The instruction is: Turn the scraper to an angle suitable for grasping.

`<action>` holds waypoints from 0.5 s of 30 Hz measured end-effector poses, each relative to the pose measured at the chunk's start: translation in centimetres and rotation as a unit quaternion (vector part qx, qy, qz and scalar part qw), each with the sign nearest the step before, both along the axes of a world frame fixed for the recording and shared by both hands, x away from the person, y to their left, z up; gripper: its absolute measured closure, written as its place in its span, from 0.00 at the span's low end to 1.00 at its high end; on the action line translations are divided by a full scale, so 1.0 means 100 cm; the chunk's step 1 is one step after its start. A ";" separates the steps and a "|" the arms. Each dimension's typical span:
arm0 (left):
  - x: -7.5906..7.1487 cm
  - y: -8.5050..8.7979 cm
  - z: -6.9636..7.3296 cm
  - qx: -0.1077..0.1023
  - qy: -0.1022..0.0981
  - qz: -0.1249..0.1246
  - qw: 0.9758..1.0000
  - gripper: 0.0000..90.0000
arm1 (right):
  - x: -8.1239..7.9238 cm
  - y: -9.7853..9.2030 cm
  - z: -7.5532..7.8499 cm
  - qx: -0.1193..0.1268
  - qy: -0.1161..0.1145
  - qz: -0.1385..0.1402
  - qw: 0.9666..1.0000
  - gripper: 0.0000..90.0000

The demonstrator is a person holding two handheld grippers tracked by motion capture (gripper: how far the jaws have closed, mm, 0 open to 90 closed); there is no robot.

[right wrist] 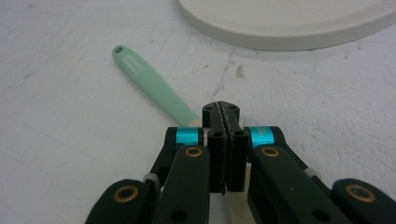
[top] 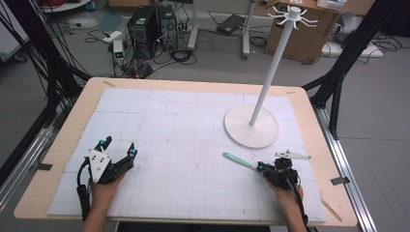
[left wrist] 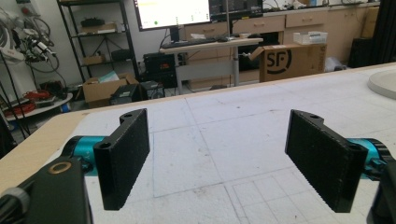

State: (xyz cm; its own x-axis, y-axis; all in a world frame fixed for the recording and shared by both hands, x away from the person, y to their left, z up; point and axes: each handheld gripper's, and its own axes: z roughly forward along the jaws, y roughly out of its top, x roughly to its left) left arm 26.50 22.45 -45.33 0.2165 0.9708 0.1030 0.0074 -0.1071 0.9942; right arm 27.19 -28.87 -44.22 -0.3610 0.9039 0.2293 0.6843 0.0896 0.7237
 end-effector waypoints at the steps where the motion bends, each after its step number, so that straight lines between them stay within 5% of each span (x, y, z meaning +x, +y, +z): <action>1: 0.000 0.000 0.000 0.000 0.000 0.000 1.000 0.25 | 0.000 0.001 0.000 -0.003 -0.003 0.000 1.000 1.00; 15: 0.000 0.000 0.000 0.000 0.000 0.000 1.000 0.25 | 0.002 -0.004 -0.006 -0.019 -0.010 -0.004 1.000 1.00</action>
